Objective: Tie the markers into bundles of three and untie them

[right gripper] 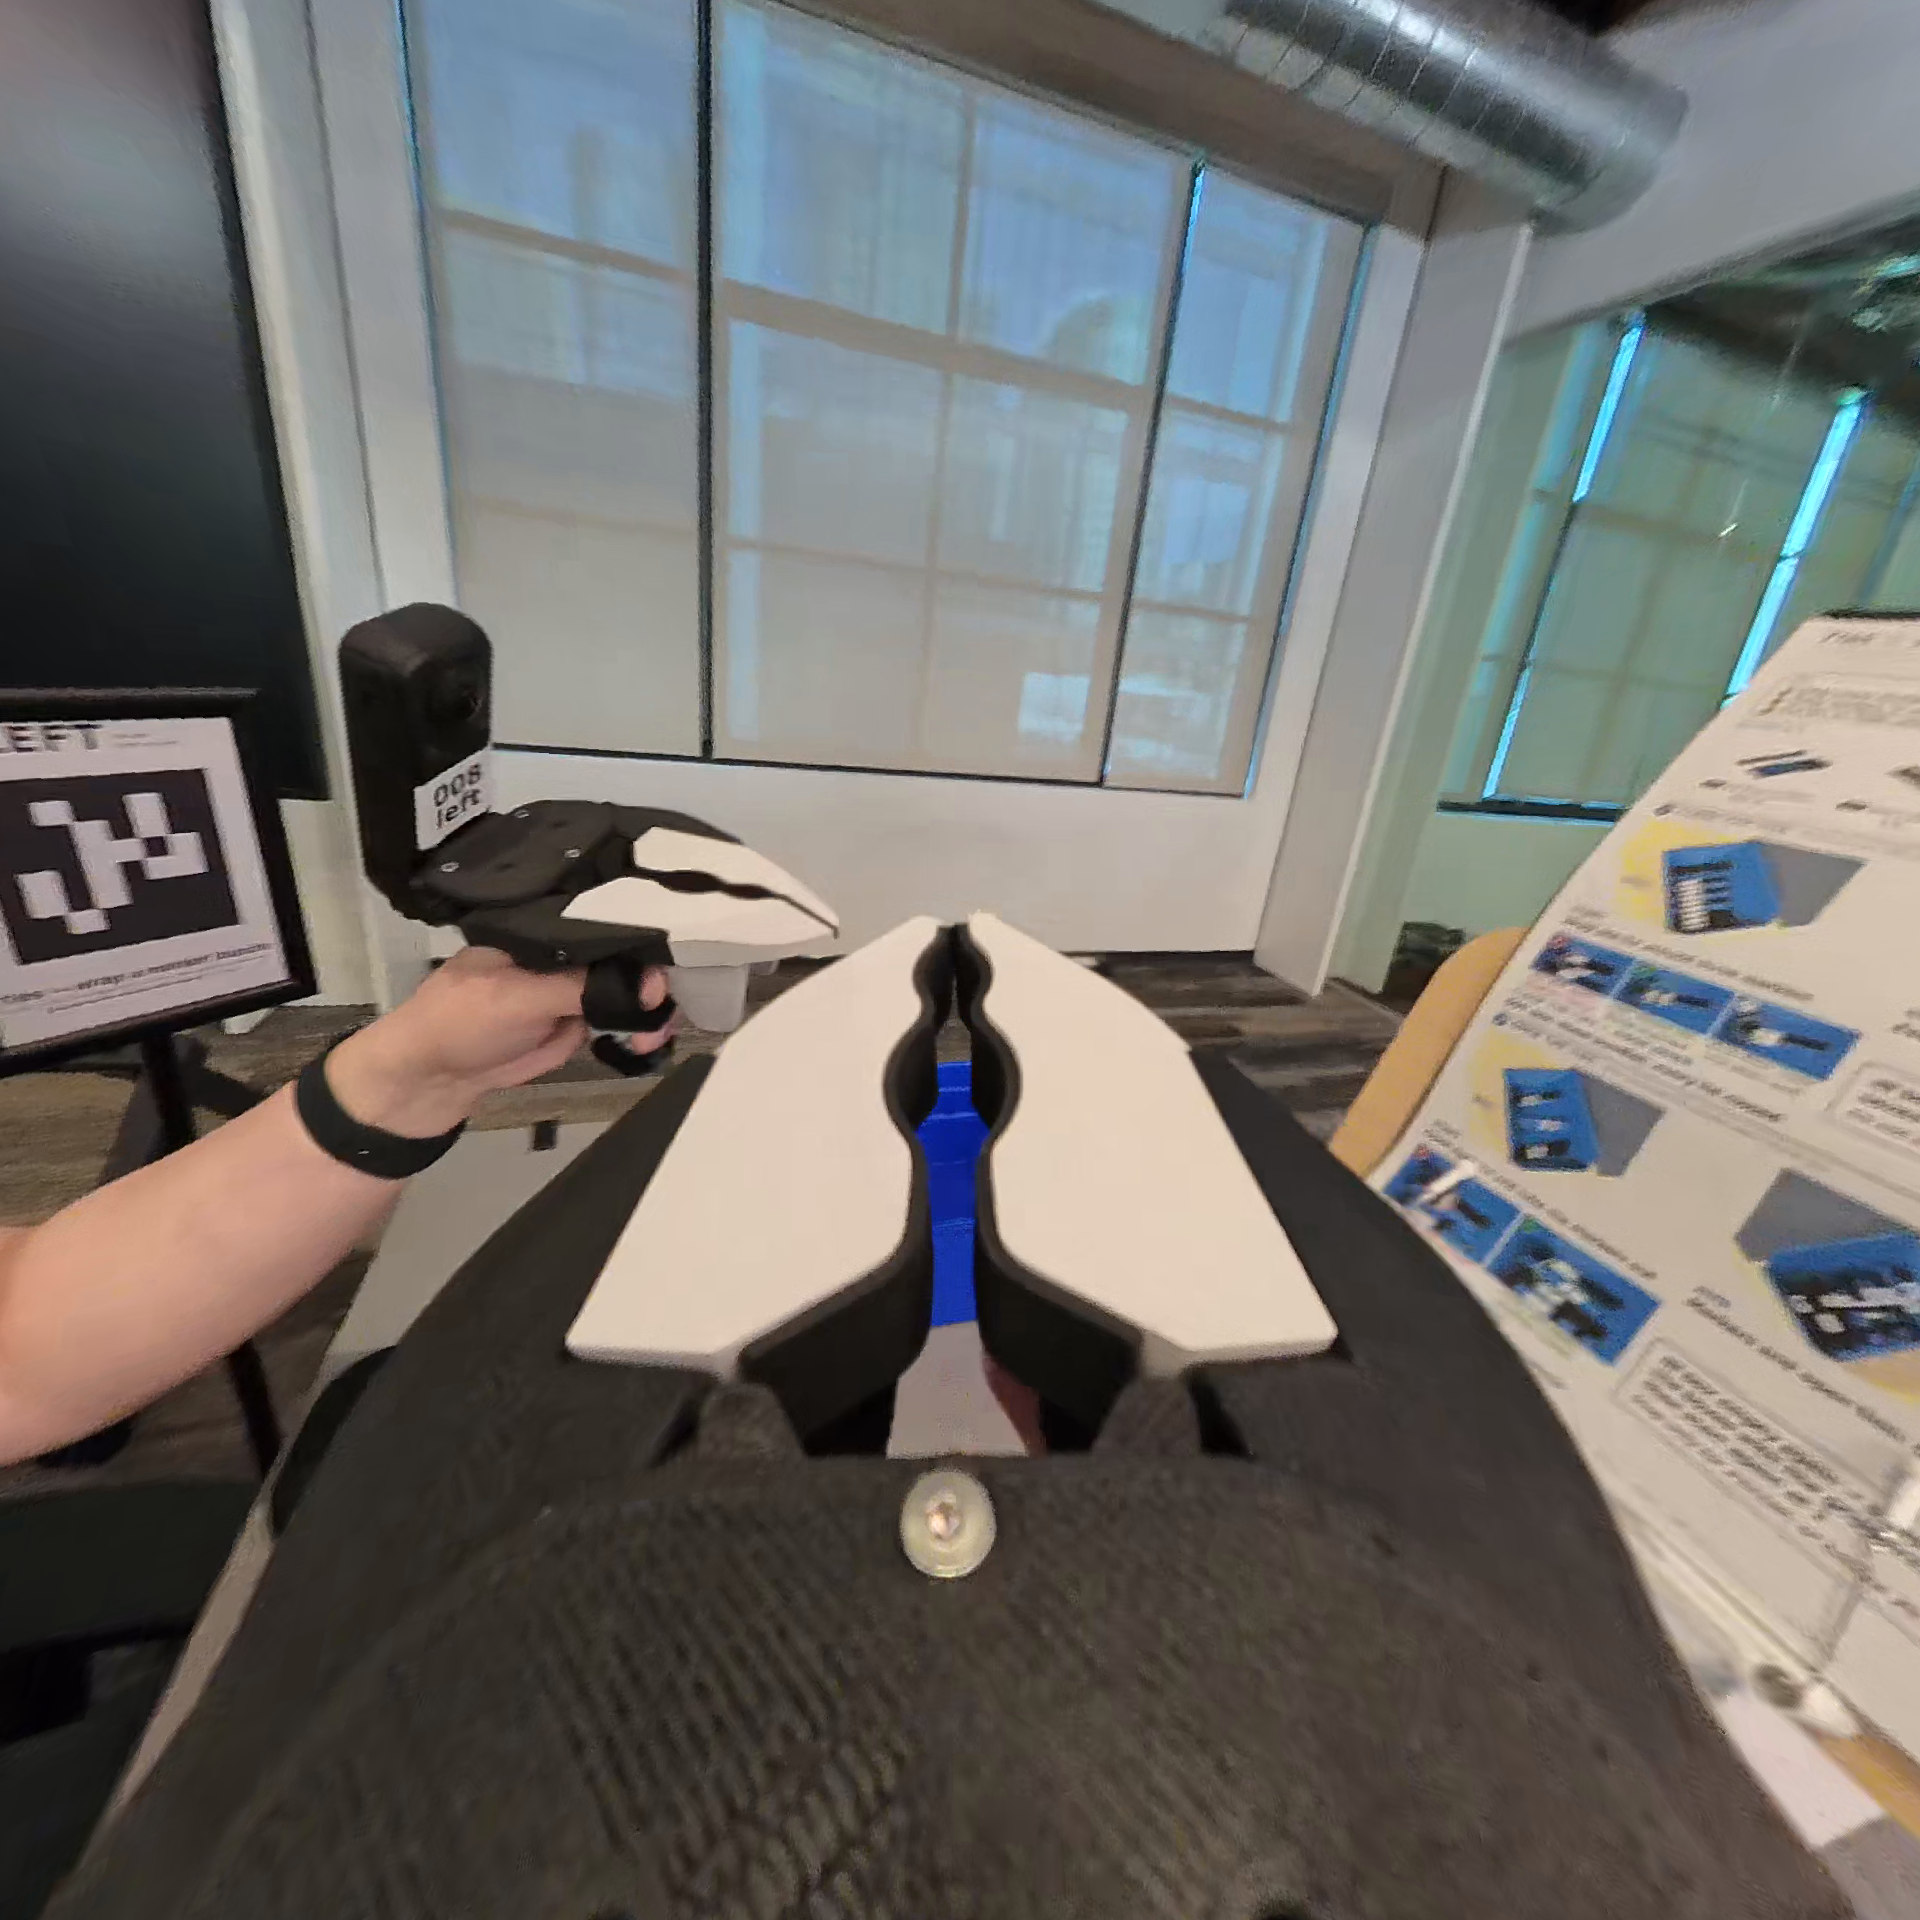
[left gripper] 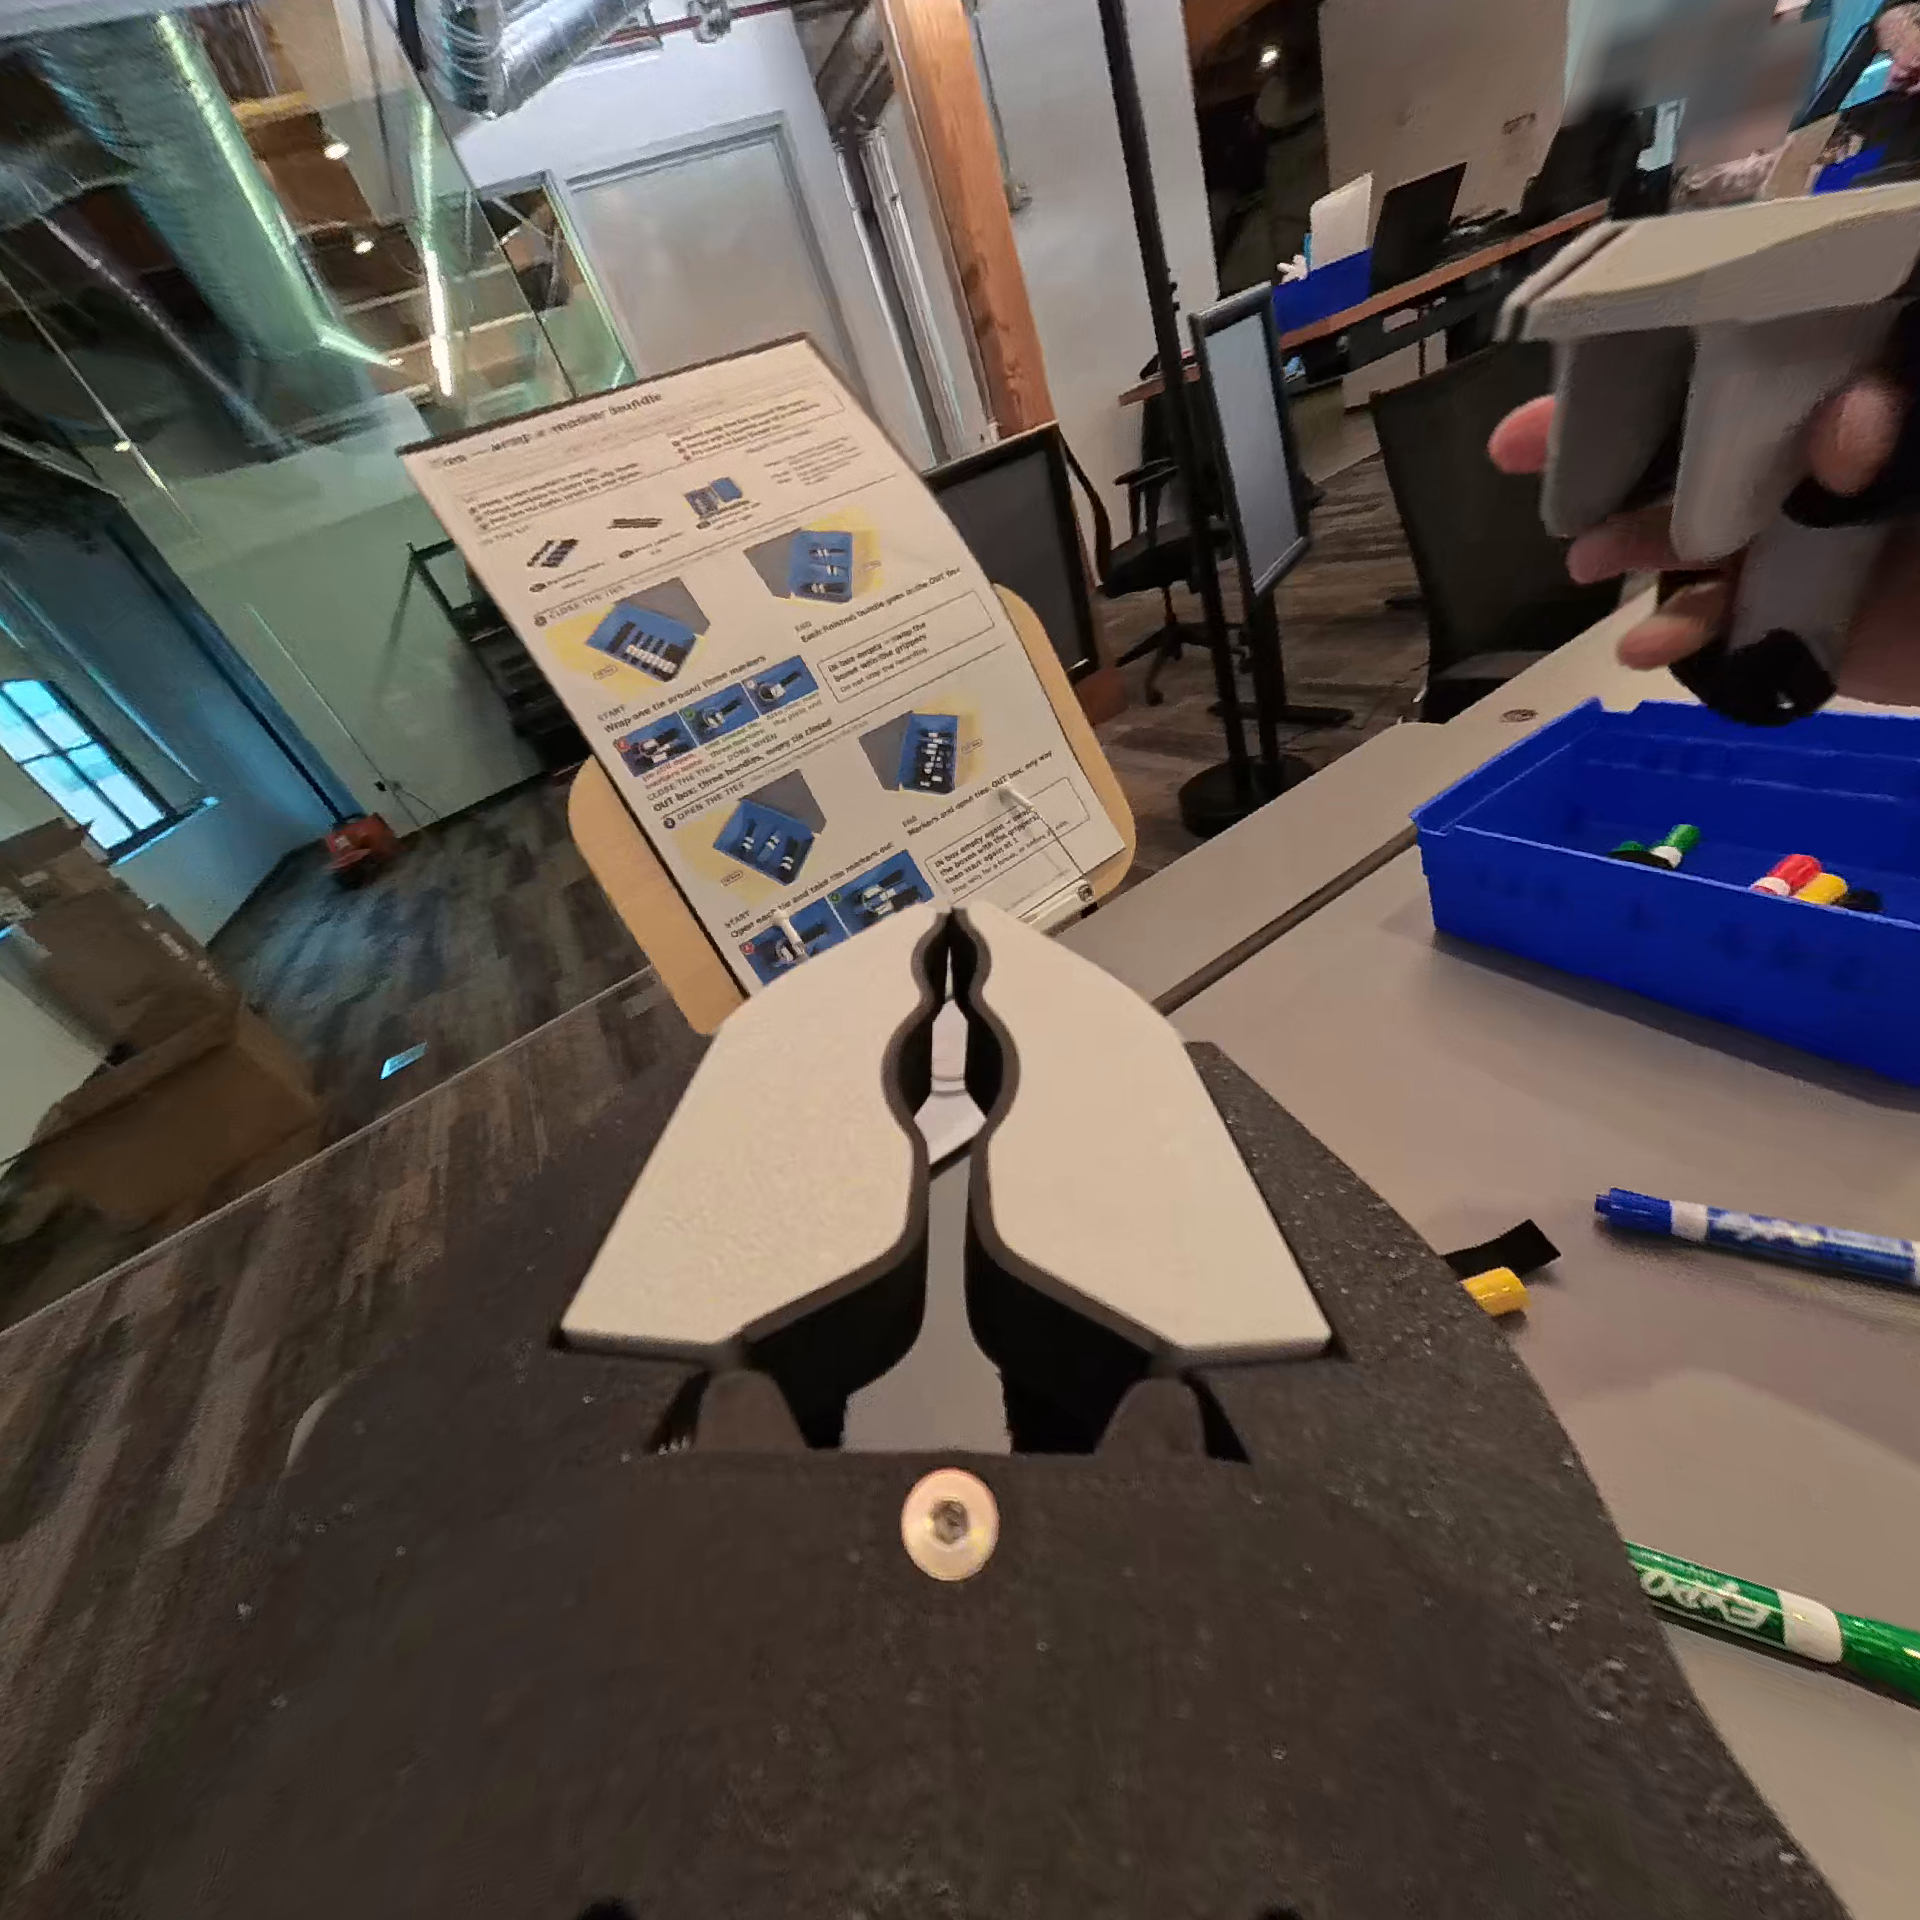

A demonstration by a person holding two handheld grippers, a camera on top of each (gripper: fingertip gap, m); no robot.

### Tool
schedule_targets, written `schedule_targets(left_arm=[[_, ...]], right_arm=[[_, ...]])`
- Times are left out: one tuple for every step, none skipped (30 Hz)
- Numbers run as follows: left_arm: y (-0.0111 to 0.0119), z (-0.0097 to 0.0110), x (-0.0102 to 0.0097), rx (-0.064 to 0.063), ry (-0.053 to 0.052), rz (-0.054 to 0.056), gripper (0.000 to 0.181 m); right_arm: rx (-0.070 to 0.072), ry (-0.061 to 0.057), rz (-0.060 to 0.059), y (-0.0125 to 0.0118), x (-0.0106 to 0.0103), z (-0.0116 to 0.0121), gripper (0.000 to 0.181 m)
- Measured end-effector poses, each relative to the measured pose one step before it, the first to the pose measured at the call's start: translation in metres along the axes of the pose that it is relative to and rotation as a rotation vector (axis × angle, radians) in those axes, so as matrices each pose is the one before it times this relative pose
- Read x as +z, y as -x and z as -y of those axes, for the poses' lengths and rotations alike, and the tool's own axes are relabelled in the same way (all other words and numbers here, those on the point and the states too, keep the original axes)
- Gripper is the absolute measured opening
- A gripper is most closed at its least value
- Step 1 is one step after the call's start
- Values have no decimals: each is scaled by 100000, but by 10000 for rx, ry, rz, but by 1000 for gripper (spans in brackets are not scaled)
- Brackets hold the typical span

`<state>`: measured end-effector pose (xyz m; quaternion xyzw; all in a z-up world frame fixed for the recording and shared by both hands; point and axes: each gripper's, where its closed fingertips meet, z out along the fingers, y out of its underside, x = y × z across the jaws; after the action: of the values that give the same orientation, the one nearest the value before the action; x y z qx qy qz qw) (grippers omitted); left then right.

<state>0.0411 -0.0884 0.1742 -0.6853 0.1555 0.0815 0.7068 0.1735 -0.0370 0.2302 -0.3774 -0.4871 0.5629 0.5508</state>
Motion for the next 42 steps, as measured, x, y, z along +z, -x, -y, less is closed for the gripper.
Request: schedule_targets(left_arm=[[-432, 198, -27, 99, -88, -90, 0], [-277, 332, -70, 81, -182, 25, 0], [-331, 423, -108, 158, -325, -40, 0], [-430, 368, -143, 133, -298, -130, 2], [-412, 447, -63, 2, -302, -145, 11], [-805, 193, 59, -70, -109, -469, 25], [-540, -159, 208, -334, 213, -344, 35], [-371, -134, 160, -237, 124, -250, 37], [-206, 51, 62, -19, -121, -107, 32], [-78, -102, -58, 179, -37, -32, 10], [-73, -45, -68, 199, -110, -44, 0], [171, -204, -1, -105, 15, 102, 0], [-253, -279, 5, -203, 137, -261, 0], [-206, 30, -72, -274, -116, -210, 0], [-157, 218, -148, -192, -301, -114, 0], [-121, -131, -72, -141, -21, -119, 0], [-149, -159, -15, -61, 2, -139, 0], [12, 291, -42, -46, -372, 5, 3], [116, 356, -5, -126, -422, 65, 14], [-352, -37, 59, -158, -80, -353, 10], [-277, -130, 143, -302, 45, -361, 15], [-156, -151, 153, -204, 56, -294, 20], [-25, -196, 110, 73, 87, -167, 19], [-158, -119, 20, 303, 15, -192, 10], [-152, 13, -54, 386, -61, -128, 0], [278, 176, -76, 265, -147, 229, 0], [-131, 303, -91, 278, -230, -34, 0], [-205, 400, -110, 195, -315, -59, 0], [33, 305, -126, -9, -205, 87, 0], [-163, 308, -100, -95, -193, -66, 0], [-463, 156, -26, -54, -124, -301, 0], [-197, -179, 58, -136, 133, -128, 0], [-136, -182, 66, -126, 107, -66, 0], [-109, -110, 58, -82, -8, -19, 0], [63, -317, 64, -102, 110, 94, 0], [-49, -485, 66, -94, 214, -22, 1], [-192, -460, 99, -166, 150, -133, 11], [-256, -553, 143, -305, 191, -208, 21], [-89, -528, 163, -353, 166, -118, 34], [-46, -432, 186, -246, 69, -76, 54], [-22, -478, 179, -169, 107, -31, 71], [194, -592, 139, -117, 222, 115, 79]], right_arm=[[188, 35, 149, 270, 145, -113, 0], [91, -130, 101, 212, 110, 33, 0], [-35, -235, 92, 200, 22, 114, 1], [-201, -164, 29, 132, -63, -13, 1], [-312, -75, 4, 120, -75, -165, 2], [-252, -246, 188, 440, -61, 6, 2], [-92, -357, 609, 1054, -114, 167, 1], [238, -142, 705, 1026, -94, 13, 1], [598, 15, 392, 409, -39, -115, 1], [680, 16, 190, 35, -91, -125, 1], [541, 87, 54, -168, -177, -217, 1], [306, 249, -117, -371, -266, -455, 1], [5, 352, -259, -491, -313, -640, 1], [-272, 214, -406, -600, -368, -481, 1], [-424, 46, -280, -286, -388, -259, 0], [-393, -48, -202, -144, -420, -92, 0], [-369, -174, -288, -239, -462, 131, 0], [-428, -249, -208, -114, -476, 300, 0], [-398, -166, -193, -111, -472, 285, 0], [-180, 95, -231, -281, -429, 49, 0], [36, 269, -142, -272, -386, -109, 0], [61, 163, -105, -274, -388, 74, 0], [5, 21, -8, -124, -402, 268, 0], [-51, -21, 47, -60, -419, 363, 0], [-81, -84, -35, -161, -438, 469, 0], [-2, -117, -114, -269, -448, 524, 0], [115, -59, -232, -476, -402, 421, 0], [130, -2, -273, -546, -358, 303, 0], [13, -43, -175, -344, -293, 317, 0], [-36, -73, -199, -268, -257, 315, 0], [32, -102, -314, -387, -214, 334, 0], [62, -93, -173, -206, -171, 296, 0], [174, 0, -65, -110, -140, 161, 0], [272, 24, -40, -142, -121, 104, 0], [291, -81, 184, 122, -141, 175, 0], [314, -228, 454, 402, -240, 329, 0], [173, -261, 401, 284, -361, 321, 1], [-60, -302, 210, 74, -423, 293, 1], [27, -278, 138, -42, -409, 192, 1], [317, -217, 298, 52, -316, 87, 2], [405, -213, 406, 184, -212, 54, 20], [406, -113, 98, -222, -122, -112, 36]])
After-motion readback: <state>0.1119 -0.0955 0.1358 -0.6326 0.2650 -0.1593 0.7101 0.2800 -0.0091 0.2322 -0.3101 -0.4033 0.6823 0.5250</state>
